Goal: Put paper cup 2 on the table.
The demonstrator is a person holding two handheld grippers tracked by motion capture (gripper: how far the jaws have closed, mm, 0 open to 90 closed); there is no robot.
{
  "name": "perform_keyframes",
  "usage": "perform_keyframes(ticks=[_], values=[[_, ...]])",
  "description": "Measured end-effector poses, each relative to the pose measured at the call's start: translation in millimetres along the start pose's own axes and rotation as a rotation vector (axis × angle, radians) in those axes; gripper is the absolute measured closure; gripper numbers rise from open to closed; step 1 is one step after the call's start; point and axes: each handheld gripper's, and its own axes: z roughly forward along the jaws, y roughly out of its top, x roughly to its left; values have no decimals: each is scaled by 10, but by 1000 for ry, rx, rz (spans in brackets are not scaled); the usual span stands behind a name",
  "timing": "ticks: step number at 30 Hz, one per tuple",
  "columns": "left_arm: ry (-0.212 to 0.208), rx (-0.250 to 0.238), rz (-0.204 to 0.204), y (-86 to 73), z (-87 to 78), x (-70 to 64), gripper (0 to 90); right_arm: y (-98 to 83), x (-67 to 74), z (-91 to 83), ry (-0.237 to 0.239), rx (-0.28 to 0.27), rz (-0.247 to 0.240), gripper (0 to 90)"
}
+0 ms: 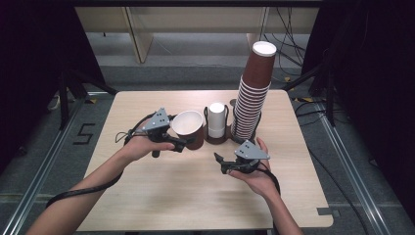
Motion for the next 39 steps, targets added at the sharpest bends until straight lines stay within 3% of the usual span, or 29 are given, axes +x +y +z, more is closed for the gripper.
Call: perform_keyframes(ticks=[10, 12, 14, 20, 21, 23, 27, 28, 29, 32, 34, 35, 37, 39], values=[[50, -1, -11, -74, -143, 31, 113, -107, -169, -166, -80, -14, 36, 140], [57, 2, -10, -87, -156, 28, 113, -118, -176, -193, -87, -9, 66, 143], [67, 0, -11, -97, -169, 20, 113, -131, -207, -210, -108, -16, 49, 144], [94, 4, -12, -146, -229, 11, 113, -190, -216, -241, -150, -11, 107, 147], [102, 5, -12, -156, -244, 13, 113, -205, -237, -246, -163, -18, 89, 147], [112, 6, -17, -178, -274, 26, 113, -226, -221, -253, -159, -13, 134, 147], [137, 12, -23, -228, -339, 58, 113, -264, -240, -273, -183, -19, 132, 148], [143, 13, -23, -238, -355, 66, 113, -268, -217, -286, -196, -13, 165, 149], [147, 16, -22, -244, -371, 72, 113, -274, -247, -289, -187, -13, 138, 149], [165, 8, -28, -245, -422, 94, 113, -292, -274, -302, -194, -20, 151, 149], [179, 6, -20, -242, -452, 99, 113, -285, -296, -325, -217, -18, 132, 149], [183, 9, -21, -243, -471, 101, 113, -282, -295, -328, -205, -25, 164, 150], [197, 13, -22, -260, -503, 100, 113, -272, -318, -348, -229, -37, 150, 150], [213, 17, -27, -291, -543, 92, 113, -264, -317, -377, -245, -31, 179, 150]])
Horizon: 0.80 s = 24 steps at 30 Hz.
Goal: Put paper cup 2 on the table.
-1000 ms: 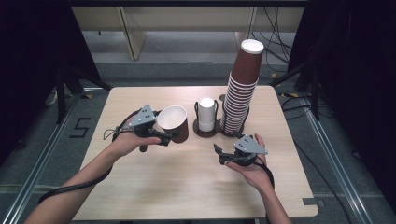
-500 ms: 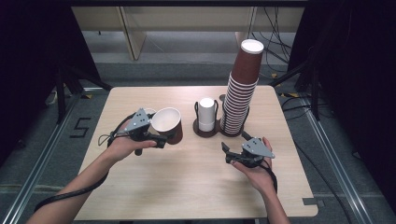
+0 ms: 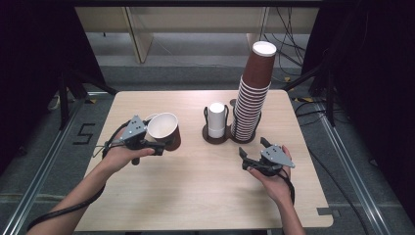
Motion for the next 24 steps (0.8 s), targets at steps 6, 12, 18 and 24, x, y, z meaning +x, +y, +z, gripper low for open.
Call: perform_keyframes(ticks=[6, 12, 18, 24], values=[[60, 15, 9, -183, -147, 35, 112, -24, -20, -48, -13, -7, 13, 151], [124, 23, -11, -329, -260, 85, 112, -50, -71, -86, -16, 3, -11, 151], [165, 39, -8, -437, -287, 69, 111, -73, -70, -98, -13, -6, 15, 151], [218, 55, -29, -550, -293, 94, 111, -106, -95, -129, -29, 1, 34, 151]])
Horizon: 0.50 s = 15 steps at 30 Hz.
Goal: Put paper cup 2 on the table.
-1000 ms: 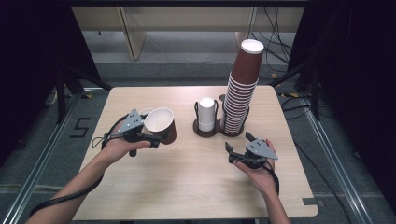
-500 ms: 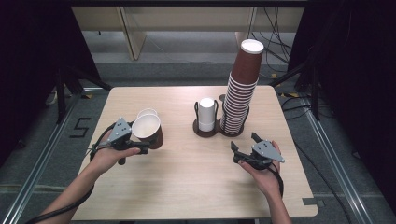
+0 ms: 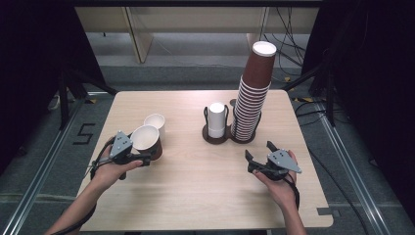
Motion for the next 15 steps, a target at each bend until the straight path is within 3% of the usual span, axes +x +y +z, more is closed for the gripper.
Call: perform_keyframes(ticks=[3, 5, 8, 9, 11, 13, 14, 15], values=[[11, -2, -7, -54, 14, 2, 111, -24, -11, -5, -6, 0, 26, 151], [21, 9, -15, -76, 4, 0, 111, -32, -35, 0, -12, -11, 2, 151], [24, -6, -27, -108, 16, 14, 111, -45, -35, -22, -13, -9, 18, 151], [31, 7, -28, -112, 8, 19, 111, -49, -51, -32, -19, -12, 0, 151], [40, 8, -38, -133, 20, 32, 110, -58, -53, -64, -25, -4, 22, 151], [48, 16, -39, -153, 27, 46, 111, -59, -83, -75, -37, -17, 8, 151], [57, 16, -38, -164, 36, 47, 110, -61, -73, -78, -28, -19, 38, 151], [61, 16, -34, -173, 45, 48, 110, -63, -99, -75, -23, -21, 24, 151]])
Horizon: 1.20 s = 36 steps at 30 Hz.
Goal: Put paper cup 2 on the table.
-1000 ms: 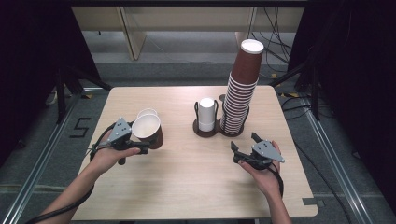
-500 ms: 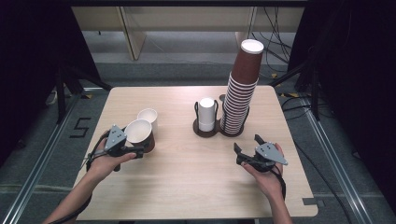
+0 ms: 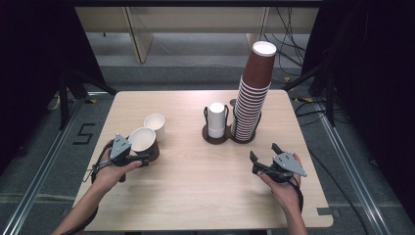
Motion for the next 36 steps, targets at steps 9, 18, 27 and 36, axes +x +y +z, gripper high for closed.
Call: perform_keyframes(ticks=[9, 18, 27, 36], values=[[26, 16, 7, -5, 47, -24, 109, 12, 8, 3, 4, -10, -6, 151], [27, 42, 24, -34, 144, -59, 103, 17, 25, -6, 0, -5, -5, 151], [13, 41, 35, -76, 203, -68, 3, 42, 40, -8, 7, -13, -13, 151], [9, 3, 26, -104, 42, -62, 0, 27, 59, -16, 2, -13, 14, 151]])
